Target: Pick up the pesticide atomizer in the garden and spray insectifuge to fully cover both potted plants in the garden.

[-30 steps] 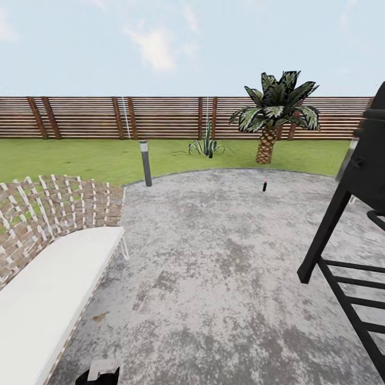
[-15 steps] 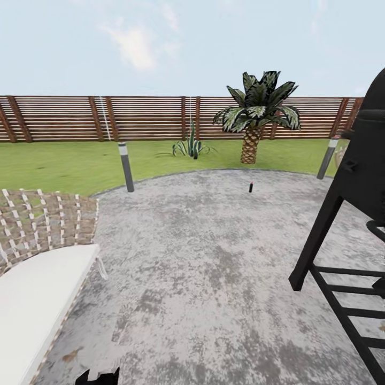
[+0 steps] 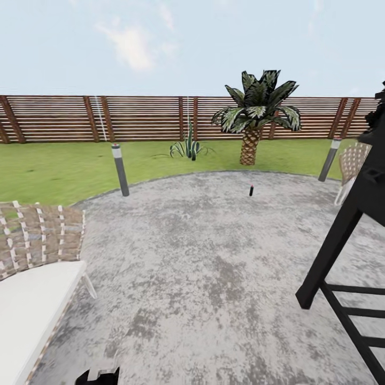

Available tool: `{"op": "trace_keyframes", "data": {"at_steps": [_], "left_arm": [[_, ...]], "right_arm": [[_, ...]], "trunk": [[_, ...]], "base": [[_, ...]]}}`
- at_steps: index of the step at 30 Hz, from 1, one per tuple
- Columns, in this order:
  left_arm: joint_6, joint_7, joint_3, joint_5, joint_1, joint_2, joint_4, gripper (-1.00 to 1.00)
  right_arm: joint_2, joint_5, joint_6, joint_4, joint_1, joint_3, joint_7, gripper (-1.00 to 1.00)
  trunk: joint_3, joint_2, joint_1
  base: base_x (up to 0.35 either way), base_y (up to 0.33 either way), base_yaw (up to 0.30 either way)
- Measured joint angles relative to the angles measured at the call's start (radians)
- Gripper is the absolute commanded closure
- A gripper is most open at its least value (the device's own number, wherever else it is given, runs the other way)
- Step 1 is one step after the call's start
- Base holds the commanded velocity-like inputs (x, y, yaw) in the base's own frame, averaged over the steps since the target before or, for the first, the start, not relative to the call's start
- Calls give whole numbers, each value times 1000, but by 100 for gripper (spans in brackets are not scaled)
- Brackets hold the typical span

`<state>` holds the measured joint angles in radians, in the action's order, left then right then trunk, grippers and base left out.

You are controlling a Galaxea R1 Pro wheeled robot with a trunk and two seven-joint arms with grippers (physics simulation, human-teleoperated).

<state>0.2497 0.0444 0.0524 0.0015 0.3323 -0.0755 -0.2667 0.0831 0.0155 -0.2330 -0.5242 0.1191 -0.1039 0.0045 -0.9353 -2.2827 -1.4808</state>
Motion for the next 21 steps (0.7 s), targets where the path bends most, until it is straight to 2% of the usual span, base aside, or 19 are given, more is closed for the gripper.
{"op": "trace_keyframes", "data": {"at_steps": [21], "left_arm": [[0,0,0,0,0,0,0,-100]], "right_arm": [[0,1,2,3,0,0,0,-100]], "trunk": [[0,0,0]], "base": [[337,0,0]]}}
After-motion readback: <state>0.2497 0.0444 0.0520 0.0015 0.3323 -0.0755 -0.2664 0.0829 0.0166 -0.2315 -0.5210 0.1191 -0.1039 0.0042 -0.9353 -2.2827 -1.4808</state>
